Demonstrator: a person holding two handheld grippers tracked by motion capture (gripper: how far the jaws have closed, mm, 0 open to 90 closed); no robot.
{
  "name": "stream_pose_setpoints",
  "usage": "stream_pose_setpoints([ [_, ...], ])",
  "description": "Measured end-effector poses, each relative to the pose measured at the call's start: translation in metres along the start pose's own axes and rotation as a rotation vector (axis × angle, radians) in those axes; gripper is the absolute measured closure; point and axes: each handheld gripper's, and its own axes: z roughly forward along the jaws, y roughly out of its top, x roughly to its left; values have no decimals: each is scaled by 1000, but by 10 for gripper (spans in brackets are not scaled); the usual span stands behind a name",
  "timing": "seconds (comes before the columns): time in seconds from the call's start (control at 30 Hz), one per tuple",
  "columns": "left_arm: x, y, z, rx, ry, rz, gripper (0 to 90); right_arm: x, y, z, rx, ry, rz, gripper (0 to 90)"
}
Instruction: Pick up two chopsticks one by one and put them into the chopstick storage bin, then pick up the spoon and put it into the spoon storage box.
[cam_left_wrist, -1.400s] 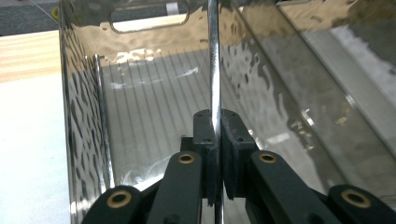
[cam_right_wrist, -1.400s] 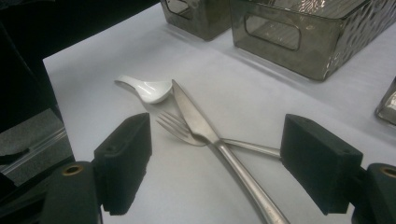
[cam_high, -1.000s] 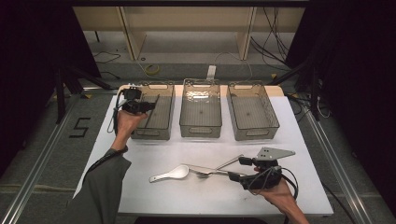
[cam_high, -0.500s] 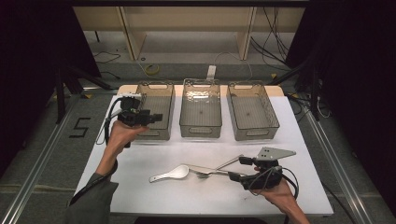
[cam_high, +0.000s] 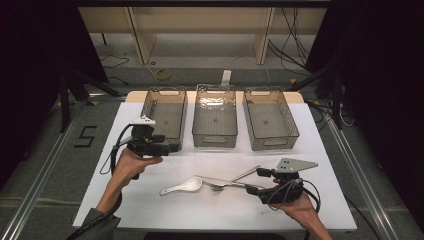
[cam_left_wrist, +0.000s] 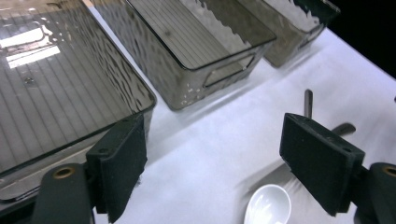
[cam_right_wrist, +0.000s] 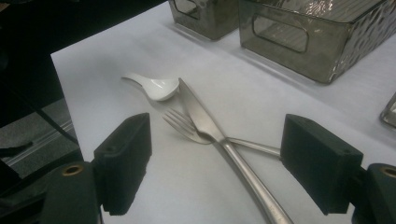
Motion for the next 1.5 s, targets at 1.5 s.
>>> stream_pose_setpoints([
  [1.5,-44,-49,31,388,30,279,190,-1,-7,-5,2,-34,12,265],
])
